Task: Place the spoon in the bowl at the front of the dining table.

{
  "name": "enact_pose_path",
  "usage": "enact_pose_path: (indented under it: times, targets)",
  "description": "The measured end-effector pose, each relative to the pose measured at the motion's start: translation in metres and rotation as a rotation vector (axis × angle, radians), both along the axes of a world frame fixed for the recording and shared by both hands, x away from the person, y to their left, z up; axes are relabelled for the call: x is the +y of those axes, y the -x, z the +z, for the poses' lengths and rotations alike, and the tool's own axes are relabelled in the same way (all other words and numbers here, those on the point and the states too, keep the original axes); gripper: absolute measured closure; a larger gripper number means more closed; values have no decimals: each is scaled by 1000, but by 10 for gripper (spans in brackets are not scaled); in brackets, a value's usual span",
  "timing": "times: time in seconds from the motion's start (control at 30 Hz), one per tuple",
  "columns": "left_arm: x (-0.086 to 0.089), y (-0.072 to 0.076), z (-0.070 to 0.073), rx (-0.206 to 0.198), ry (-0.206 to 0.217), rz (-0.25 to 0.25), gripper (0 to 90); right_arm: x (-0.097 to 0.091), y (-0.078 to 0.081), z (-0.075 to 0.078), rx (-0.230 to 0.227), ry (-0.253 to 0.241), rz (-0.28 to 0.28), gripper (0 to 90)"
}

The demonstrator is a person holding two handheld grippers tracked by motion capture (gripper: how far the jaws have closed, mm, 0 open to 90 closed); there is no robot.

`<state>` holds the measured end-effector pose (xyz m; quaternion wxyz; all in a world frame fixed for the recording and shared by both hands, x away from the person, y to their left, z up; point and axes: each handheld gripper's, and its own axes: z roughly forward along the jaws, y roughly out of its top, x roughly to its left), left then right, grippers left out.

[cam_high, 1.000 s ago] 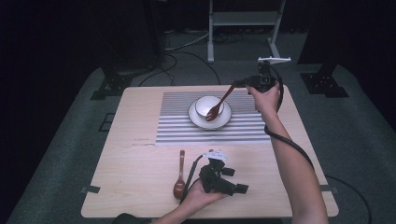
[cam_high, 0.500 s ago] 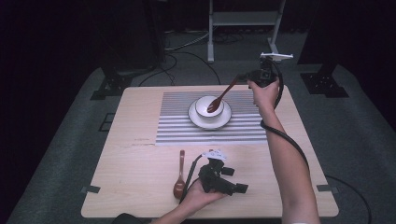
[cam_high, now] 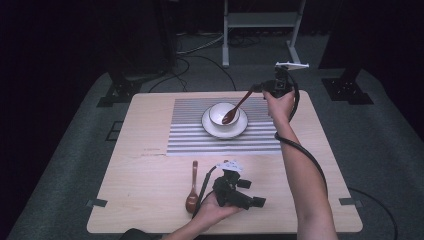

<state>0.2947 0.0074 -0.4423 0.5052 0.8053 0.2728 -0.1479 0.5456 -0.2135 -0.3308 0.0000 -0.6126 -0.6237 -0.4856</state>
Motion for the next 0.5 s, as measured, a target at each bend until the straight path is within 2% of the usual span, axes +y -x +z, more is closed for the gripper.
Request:
enact_pose_path:
  times: [0.5]
  targets:
    - [0,0,0,-5,-4,0,62,9,-2,-18,20,27,19,832]
